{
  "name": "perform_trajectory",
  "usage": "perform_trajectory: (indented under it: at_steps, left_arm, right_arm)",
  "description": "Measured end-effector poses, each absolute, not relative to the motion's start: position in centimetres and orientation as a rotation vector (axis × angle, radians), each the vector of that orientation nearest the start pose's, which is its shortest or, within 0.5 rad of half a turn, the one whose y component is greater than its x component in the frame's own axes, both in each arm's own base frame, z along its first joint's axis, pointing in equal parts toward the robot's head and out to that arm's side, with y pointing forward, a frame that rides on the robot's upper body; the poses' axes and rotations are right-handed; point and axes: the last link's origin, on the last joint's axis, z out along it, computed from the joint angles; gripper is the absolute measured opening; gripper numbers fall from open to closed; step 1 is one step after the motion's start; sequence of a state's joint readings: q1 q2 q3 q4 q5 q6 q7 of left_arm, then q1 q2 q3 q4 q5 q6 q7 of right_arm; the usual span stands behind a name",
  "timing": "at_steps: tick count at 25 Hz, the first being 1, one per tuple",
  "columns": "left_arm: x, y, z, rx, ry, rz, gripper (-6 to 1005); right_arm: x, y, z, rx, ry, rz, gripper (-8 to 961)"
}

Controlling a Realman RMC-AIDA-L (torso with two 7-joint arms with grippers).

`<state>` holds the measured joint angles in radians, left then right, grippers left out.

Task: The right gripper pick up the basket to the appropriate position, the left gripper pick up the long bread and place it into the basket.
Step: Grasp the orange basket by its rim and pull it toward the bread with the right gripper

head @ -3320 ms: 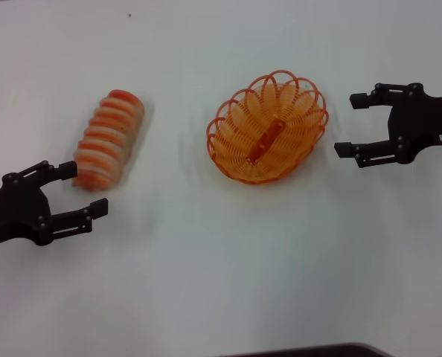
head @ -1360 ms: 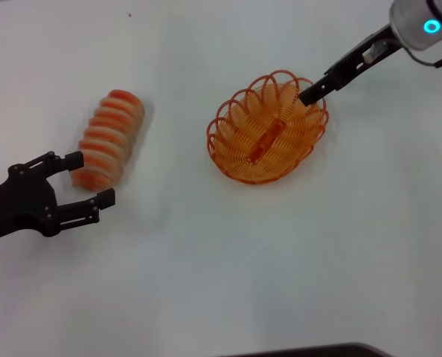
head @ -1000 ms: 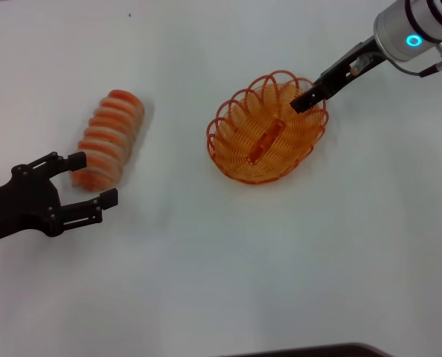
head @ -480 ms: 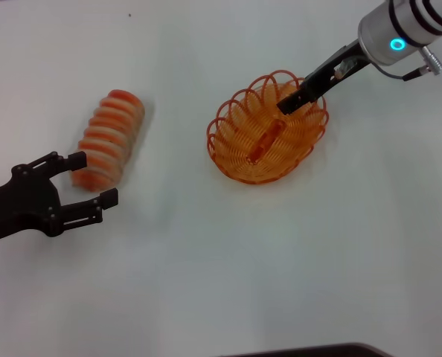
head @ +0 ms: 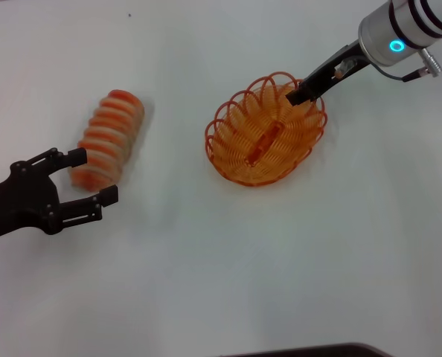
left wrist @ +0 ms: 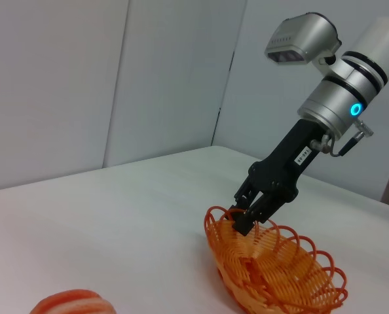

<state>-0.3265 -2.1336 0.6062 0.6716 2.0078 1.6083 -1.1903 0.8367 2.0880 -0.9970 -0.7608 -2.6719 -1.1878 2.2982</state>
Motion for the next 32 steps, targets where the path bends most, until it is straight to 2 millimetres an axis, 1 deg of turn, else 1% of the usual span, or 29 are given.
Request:
perform_trajectory:
  at_steps: [7, 13, 18, 21, 24, 32]
  left_arm:
    - [-31.1, 26.7, -0.9, -2.613, -0.648, -0.724, 903]
    - [-31.1, 26.7, -0.9, -2.612, -0.648, -0.725, 903]
    - [-31.1, 26.7, -0.9, -2.612, -0.647, -0.726, 903]
    - [-31.0, 26.7, -0.9, -2.609, -0.646, -0.734, 903]
    - [-30.9, 26.7, -0.9, -2.608, -0.641, -0.740, 904]
    - [-30.9, 26.7, -0.9, -2.608, -0.639, -0.740, 904]
  right_arm:
    - [22.5, 41.7, -2.1, -2.496, 1.011, -0.308, 319]
    - [22.6, 41.7, -2.1, -2.497, 1.015, -0.306, 148]
    - [22.6, 41.3, -2.0, -2.513, 1.061, -0.270, 106]
    - [22.5, 41.1, -1.6, -2.525, 1.113, -0.209, 107]
    - [22.7, 40.8, -0.9, -2.525, 1.177, -0.136, 104]
    - [24.6, 40.1, 1.8, -2.453, 1.365, 0.060, 82]
